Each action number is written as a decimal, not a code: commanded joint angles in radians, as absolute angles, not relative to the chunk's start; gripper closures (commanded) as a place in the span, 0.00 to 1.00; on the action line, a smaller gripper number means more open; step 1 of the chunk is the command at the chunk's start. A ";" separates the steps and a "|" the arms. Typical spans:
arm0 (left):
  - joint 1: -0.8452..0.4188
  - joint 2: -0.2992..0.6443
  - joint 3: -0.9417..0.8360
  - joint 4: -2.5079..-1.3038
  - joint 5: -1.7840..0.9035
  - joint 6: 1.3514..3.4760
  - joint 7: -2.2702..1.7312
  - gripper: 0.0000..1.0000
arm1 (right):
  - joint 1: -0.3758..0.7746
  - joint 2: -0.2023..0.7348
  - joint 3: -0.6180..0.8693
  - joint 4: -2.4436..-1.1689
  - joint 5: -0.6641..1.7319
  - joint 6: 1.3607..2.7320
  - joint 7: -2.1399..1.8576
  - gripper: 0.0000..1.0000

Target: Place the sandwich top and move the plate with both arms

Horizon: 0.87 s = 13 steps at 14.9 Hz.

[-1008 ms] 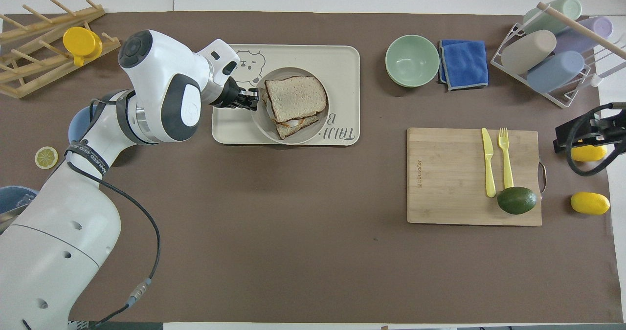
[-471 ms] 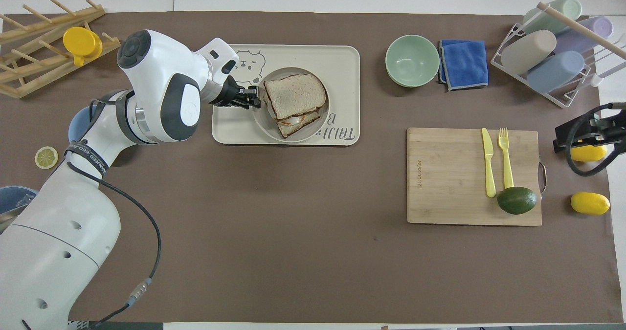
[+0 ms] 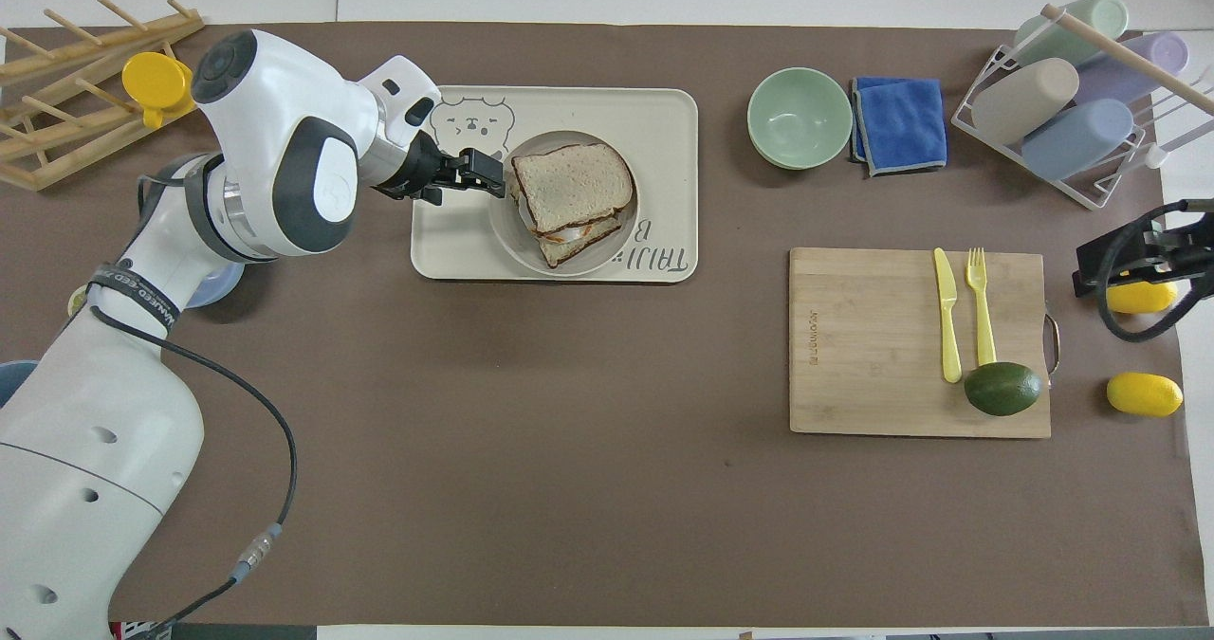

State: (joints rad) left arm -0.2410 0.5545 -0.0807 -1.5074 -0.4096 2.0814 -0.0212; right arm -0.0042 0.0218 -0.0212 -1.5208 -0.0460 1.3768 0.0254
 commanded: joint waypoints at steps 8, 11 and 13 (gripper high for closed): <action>-0.193 0.316 0.026 -1.480 -0.226 1.747 -0.055 0.00 | -0.012 0.012 -0.017 -1.523 -0.026 1.382 -0.002 0.00; -0.192 0.229 0.066 -1.483 -0.178 1.683 -0.080 0.00 | -0.012 0.012 -0.017 -1.523 -0.026 1.382 -0.002 0.00; -0.184 0.180 0.095 -1.488 -0.158 1.640 -0.080 0.00 | -0.012 0.012 -0.017 -1.523 -0.028 1.382 -0.002 0.00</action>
